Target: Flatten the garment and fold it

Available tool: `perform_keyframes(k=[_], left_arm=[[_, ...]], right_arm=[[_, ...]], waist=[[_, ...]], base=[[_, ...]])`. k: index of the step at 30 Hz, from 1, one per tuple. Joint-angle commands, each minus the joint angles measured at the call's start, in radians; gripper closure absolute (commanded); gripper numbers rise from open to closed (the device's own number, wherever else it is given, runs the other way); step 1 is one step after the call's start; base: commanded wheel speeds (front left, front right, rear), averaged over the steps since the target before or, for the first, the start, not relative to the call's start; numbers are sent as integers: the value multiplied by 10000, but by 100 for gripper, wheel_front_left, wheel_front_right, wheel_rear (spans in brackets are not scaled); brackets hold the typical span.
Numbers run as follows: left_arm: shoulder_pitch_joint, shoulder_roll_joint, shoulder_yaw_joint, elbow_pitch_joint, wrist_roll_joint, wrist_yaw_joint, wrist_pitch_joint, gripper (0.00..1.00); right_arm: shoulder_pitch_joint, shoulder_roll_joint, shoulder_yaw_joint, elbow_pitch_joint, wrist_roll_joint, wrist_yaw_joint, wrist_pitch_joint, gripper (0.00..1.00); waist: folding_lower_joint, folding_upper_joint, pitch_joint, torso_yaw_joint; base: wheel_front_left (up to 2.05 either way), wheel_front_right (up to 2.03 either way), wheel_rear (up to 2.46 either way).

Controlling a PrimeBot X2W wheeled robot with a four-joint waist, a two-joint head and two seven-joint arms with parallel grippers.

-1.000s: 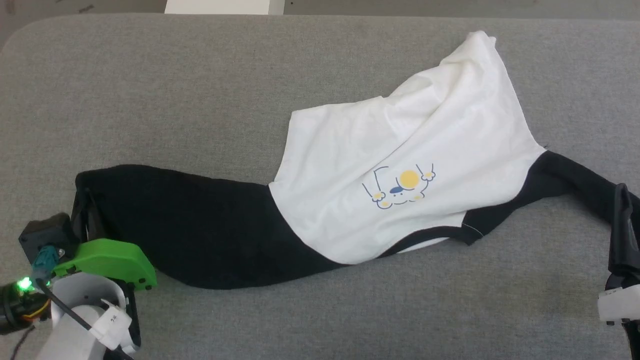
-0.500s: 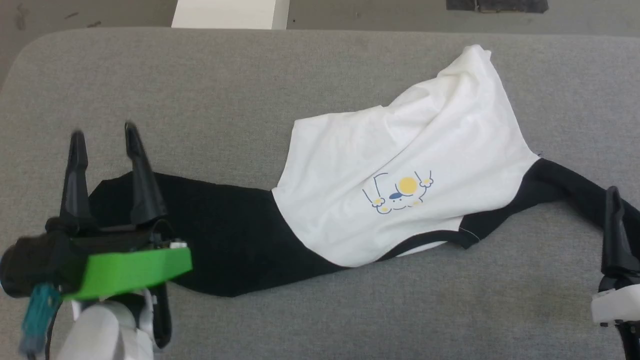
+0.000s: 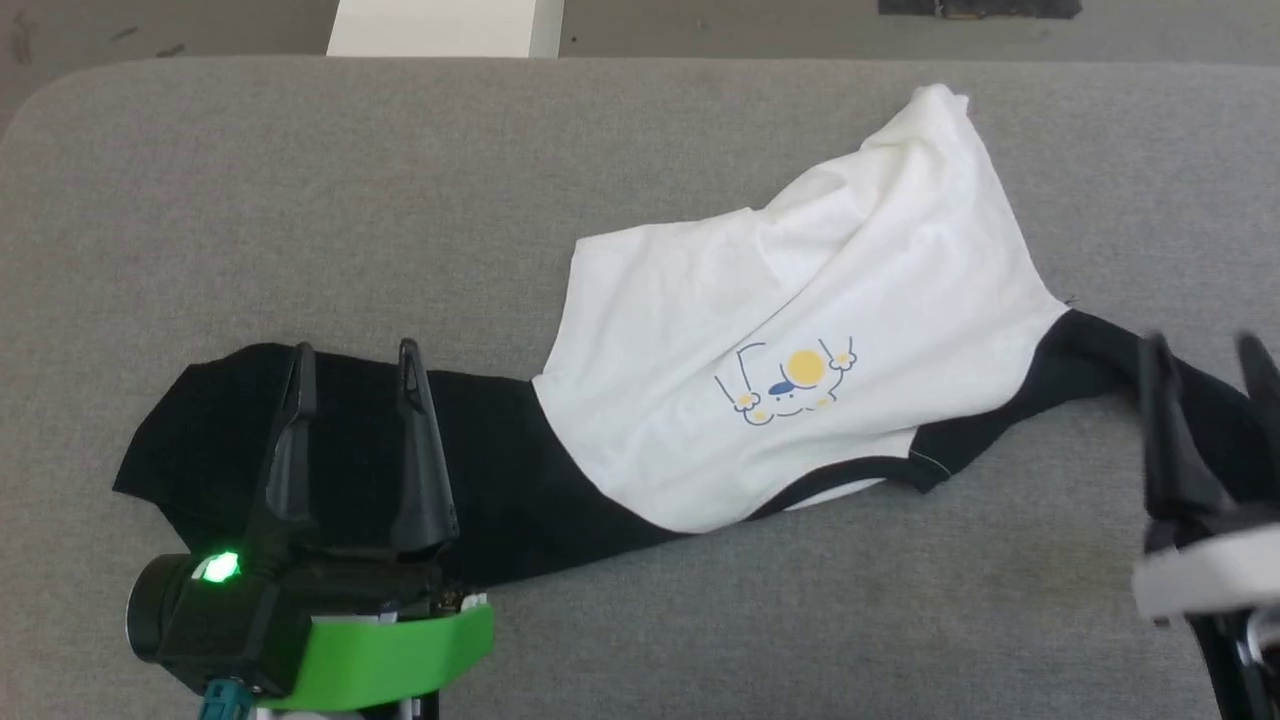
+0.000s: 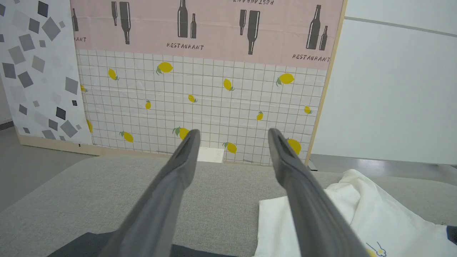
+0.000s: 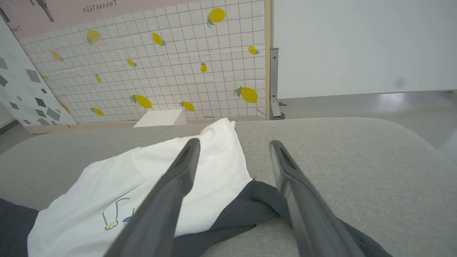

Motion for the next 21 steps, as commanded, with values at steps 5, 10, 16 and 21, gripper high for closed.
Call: perform_keyframes(k=[5,10,16,21], left_arm=[[-286,-375,94,165,461,-480,-35,0],[-458,-599,38,353,622,-703,-35,0],[-654,-749,-22,489,781,-854,-35,0],[-813,-815,-168,493,955,-925,-35,0]], right_arm=[[-2277,-1297,1234,45,654,-13,1896,0],[-4314,-2543,2680,949,1437,-13,3452,0],[-6595,-3527,4916,2336,2336,-13,4947,0],[-8004,-3678,6384,3598,2752,-13,5875,0]], waist=[[0,0,636,204],[0,0,1010,340],[0,0,1357,524],[0,0,1636,719]], base=[[0,0,0],[0,0,0],[0,0,0],[0,0,0]])
